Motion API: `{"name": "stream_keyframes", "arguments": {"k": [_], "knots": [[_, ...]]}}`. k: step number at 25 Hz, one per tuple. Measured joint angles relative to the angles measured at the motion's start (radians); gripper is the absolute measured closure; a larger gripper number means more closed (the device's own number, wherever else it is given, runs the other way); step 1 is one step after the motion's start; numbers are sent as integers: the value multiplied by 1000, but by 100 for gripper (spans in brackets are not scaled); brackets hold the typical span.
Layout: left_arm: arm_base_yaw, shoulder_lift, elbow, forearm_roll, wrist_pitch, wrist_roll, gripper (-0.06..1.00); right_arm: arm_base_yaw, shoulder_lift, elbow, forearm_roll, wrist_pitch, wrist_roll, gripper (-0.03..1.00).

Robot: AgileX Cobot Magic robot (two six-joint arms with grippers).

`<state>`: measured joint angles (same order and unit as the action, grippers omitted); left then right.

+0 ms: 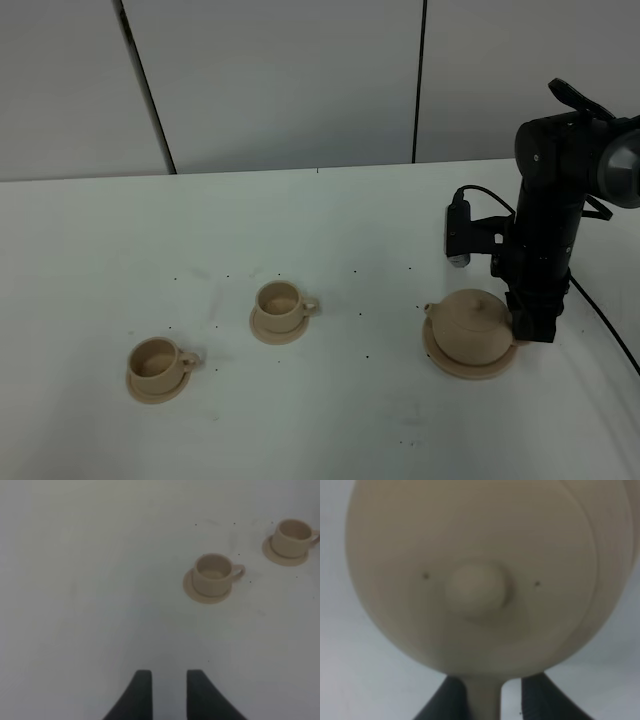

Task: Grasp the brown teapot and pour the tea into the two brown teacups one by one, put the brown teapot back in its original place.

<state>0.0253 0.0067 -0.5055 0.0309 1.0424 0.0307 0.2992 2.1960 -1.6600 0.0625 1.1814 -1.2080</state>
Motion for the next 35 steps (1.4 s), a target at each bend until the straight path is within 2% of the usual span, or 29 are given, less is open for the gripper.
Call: {"name": "stream_keyframes", "arguments": {"k": [35], "knots": [[0,0,0,0,0,0,70,5,-22,0,-2,-4,8,73]]}}
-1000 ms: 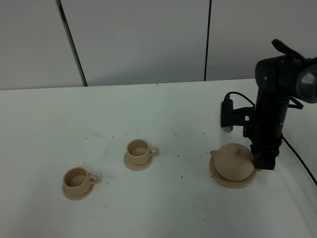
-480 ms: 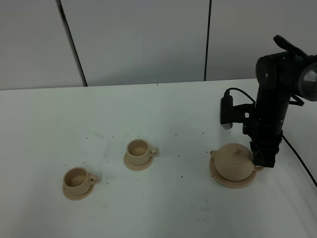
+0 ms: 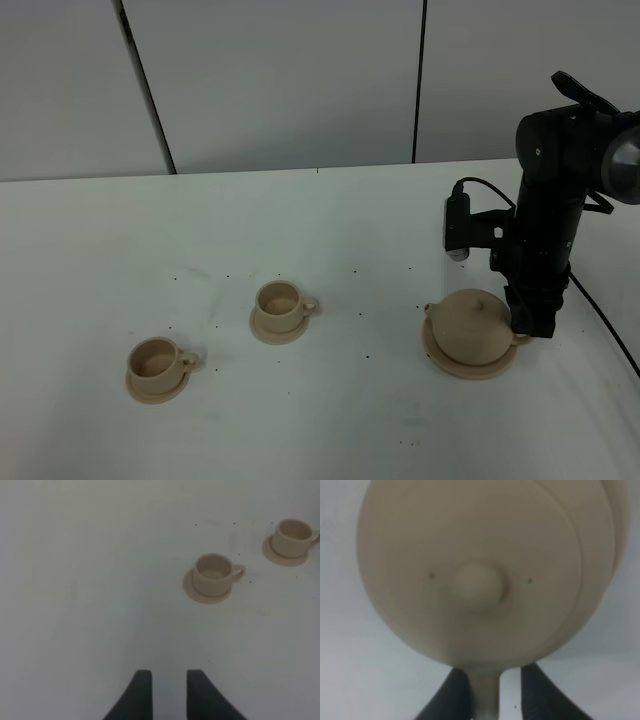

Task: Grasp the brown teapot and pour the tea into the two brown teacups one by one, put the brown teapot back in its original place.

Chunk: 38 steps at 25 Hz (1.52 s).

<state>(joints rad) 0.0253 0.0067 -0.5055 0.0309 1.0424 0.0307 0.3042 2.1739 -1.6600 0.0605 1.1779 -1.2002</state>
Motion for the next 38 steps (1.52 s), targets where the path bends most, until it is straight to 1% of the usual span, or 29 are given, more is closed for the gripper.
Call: {"name": "stream_keyframes", "arguments": {"k": [6,8,10,11,29,38], "knots": [[0,0,0,0,0,0,70,0,0,0,-1,0,0,74],[0,0,0,0,0,0,70,0,0,0,-2,0,0,79],[0,0,0,0,0,0,70,0,0,0,-3,0,0,86],[0,0,0,0,0,0,70,0,0,0,-3,0,0,87],[0,0,0,0,0,0,70,0,0,0,-6,0,-2,87],[0,0,0,0,0,0,70,1,-13,0,10,-7,-2,87]]}}
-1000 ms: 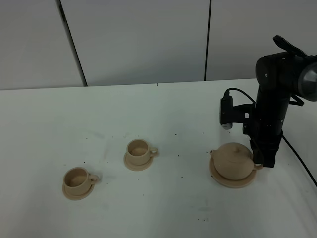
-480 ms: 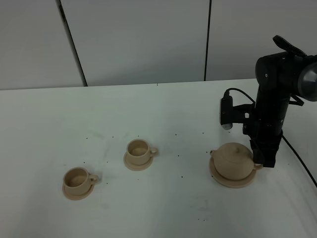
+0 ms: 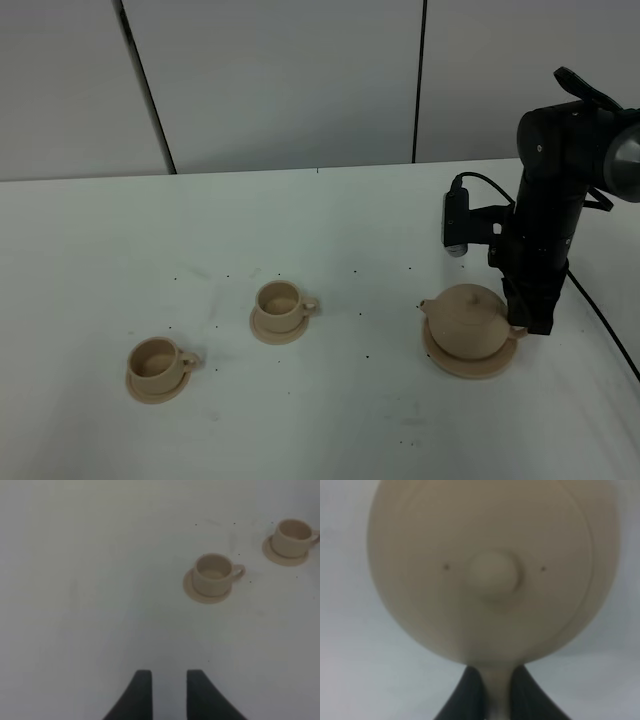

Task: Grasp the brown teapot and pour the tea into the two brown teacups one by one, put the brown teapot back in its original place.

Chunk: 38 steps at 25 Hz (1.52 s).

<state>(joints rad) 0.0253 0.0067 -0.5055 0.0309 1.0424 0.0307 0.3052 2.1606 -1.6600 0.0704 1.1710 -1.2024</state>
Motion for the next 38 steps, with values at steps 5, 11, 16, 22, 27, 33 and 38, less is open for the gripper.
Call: {"name": "stream_keyframes", "arguments": {"k": [5,11,16,22,27,33,38], "knots": [[0,0,0,0,0,0,70,0,-7,0,1,4,0,87],[0,0,0,0,0,0,70,0,-13,0,7,6,0,87],[0,0,0,0,0,0,70,0,-37,1,26,7,-2,87],[0,0,0,0,0,0,70,0,-45,1,63,6,-3,87],[0,0,0,0,0,0,70,0,-45,1,113,0,-4,87],[0,0,0,0,0,0,70,21,-66,2,114,-26,2,87],[0,0,0,0,0,0,70,74,-87,-2,68,-44,40,87]]}}
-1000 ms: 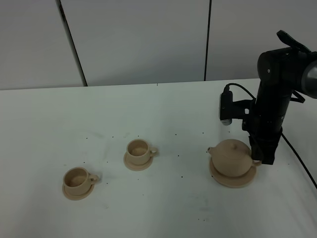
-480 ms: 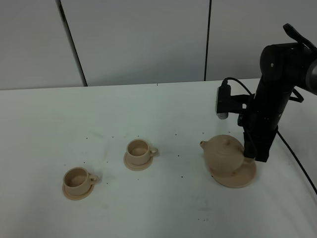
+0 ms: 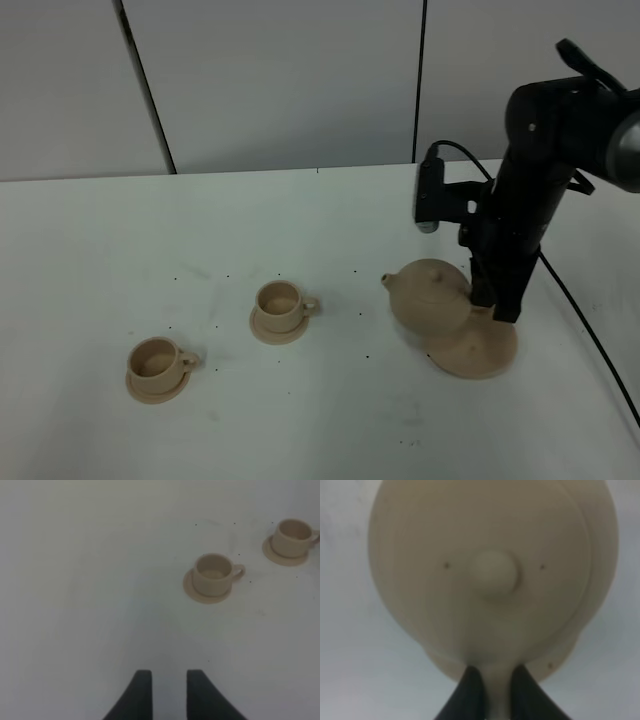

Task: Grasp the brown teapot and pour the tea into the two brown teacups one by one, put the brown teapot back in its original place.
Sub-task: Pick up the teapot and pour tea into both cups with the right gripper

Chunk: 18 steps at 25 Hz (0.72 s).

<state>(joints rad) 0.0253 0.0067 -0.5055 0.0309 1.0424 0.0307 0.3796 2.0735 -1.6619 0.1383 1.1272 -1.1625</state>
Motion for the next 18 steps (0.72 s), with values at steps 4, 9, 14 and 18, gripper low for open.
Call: {"name": "stream_keyframes", "arguments": {"k": [4,9,14,18], "knots": [[0,0,0,0,0,0,70,40,2,-49,-17,4,12,87],[0,0,0,0,0,0,70,90,4,-127,-63,7,49,87],[0,0,0,0,0,0,70,136,50,-188,-133,24,100,87],[0,0,0,0,0,0,70,167,116,-277,-159,49,130,87]]}}
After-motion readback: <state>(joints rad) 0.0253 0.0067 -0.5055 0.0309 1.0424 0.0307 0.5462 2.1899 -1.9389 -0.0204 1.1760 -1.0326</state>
